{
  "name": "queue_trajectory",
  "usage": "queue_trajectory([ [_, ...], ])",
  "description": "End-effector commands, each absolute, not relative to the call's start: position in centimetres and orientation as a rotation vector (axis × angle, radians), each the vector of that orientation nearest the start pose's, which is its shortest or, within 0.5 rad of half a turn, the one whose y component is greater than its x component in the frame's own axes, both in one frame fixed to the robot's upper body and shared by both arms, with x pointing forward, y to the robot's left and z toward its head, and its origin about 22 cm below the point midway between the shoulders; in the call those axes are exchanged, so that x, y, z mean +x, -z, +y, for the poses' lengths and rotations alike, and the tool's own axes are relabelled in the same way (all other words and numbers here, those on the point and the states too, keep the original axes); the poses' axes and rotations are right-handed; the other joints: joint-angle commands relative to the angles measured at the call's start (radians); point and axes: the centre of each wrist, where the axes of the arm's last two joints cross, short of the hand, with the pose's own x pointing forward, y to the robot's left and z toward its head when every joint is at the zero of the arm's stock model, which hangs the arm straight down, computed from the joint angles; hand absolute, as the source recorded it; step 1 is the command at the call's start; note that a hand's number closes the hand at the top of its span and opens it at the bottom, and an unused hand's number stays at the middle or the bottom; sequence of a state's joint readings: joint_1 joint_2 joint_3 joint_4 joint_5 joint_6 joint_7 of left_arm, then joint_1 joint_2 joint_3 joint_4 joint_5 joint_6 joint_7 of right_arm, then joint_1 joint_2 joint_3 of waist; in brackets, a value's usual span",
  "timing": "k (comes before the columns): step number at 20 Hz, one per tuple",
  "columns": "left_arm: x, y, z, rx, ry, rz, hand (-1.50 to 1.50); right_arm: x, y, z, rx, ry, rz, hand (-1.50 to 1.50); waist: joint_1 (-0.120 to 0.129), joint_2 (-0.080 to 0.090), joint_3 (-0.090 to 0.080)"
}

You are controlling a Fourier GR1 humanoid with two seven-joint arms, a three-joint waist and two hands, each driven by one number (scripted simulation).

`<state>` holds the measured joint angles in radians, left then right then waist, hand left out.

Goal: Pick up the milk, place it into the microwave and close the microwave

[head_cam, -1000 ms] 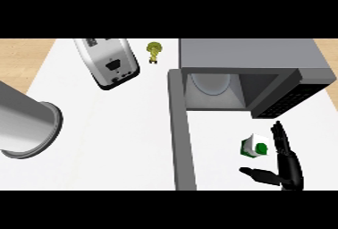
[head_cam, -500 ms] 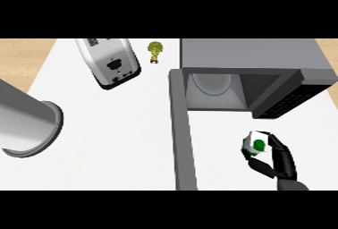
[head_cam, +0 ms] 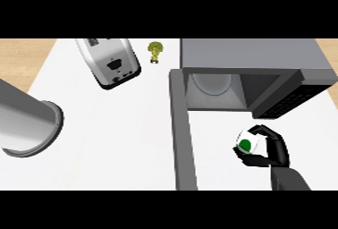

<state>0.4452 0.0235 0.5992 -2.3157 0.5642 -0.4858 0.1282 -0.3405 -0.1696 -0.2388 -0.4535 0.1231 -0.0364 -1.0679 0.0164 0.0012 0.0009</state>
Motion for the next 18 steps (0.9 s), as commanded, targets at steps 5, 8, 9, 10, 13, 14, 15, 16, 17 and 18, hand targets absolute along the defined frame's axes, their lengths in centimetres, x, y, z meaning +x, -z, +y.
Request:
queue_trajectory([
  [5,7.3,-12.5,35.0,0.044,-0.047,-1.968,-1.5,28.5,12.6,-29.1,-0.11,-0.198,-1.955,1.5,-0.003,-0.001,0.0],
  [8,5.9,-12.9,35.5,0.052,-0.056,-1.939,-1.5,28.7,12.3,-28.1,0.011,-0.188,-1.945,1.5,-0.005,-0.005,-0.001],
  [9,7.4,-12.3,35.3,0.057,-0.055,-1.965,-1.5,30.1,11.6,-26.0,0.042,-0.174,-1.971,1.5,-0.008,-0.003,-0.001],
  [10,6.8,-14.0,36.2,0.044,-0.057,-1.955,-1.5,30.0,11.5,-25.6,0.065,-0.203,-1.964,1.5,-0.008,-0.005,-0.001],
  [13,6.5,-12.1,35.5,0.049,-0.07,-1.947,-1.5,29.0,10.5,-27.0,0.115,-0.186,-1.964,1.5,-0.02,-0.007,-0.002],
  [14,6.9,-12.0,36.2,0.061,-0.071,-1.941,-1.5,28.8,9.9,-26.5,0.11,-0.205,-1.985,1.5,-0.024,-0.007,-0.002],
  [15,6.9,-14.0,35.2,0.08,-0.078,-1.936,-1.5,29.5,8.6,-25.4,0.079,-0.229,-1.998,1.5,-0.028,-0.009,-0.002],
  [16,7.8,-12.1,36.3,0.083,-0.084,-1.938,-1.5,30.4,7.7,-23.2,0.042,-0.209,-2.008,1.5,-0.025,-0.007,-0.002],
  [17,5.5,-13.3,36.7,0.076,-0.074,-1.944,-1.5,30.0,7.1,-23.1,0.06,-0.207,-2.02,1.5,-0.02,-0.01,-0.002],
  [18,7.4,-12.9,36.1,0.059,-0.072,-1.953,-1.5,30.3,6.1,-24.8,0.049,-0.232,-1.992,1.5,-0.02,-0.005,-0.002],
])
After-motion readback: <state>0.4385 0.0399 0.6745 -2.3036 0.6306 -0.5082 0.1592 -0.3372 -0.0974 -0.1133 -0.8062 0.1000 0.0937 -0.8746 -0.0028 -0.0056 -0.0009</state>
